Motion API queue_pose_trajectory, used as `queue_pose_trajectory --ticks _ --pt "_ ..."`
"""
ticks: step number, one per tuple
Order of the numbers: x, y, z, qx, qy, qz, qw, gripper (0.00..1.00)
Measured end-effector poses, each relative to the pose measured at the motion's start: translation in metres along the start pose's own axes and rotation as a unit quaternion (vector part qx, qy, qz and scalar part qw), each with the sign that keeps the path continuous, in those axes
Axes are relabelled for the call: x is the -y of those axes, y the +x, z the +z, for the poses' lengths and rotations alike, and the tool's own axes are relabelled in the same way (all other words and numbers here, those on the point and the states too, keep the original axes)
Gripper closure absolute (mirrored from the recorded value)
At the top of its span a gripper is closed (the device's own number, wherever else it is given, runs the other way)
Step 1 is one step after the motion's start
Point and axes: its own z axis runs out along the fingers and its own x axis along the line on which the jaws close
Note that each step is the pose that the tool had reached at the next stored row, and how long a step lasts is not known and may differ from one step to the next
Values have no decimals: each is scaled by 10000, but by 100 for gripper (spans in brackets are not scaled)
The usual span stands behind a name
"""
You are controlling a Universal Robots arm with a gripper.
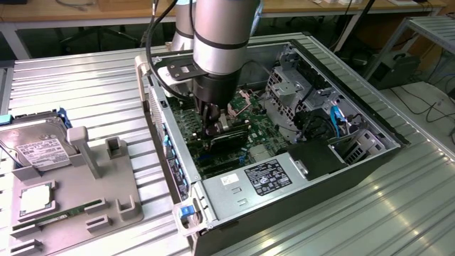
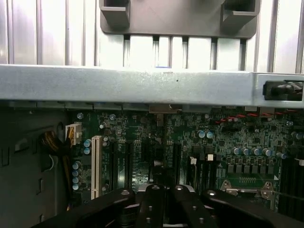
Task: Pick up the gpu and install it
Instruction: 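Press down on the gpu until it lock into place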
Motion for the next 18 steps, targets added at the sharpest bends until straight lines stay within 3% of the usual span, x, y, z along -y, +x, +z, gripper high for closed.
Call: queue_pose_trajectory --ticks 18 --pt "-53 -20 128 -3 -2 -1 10000 89"
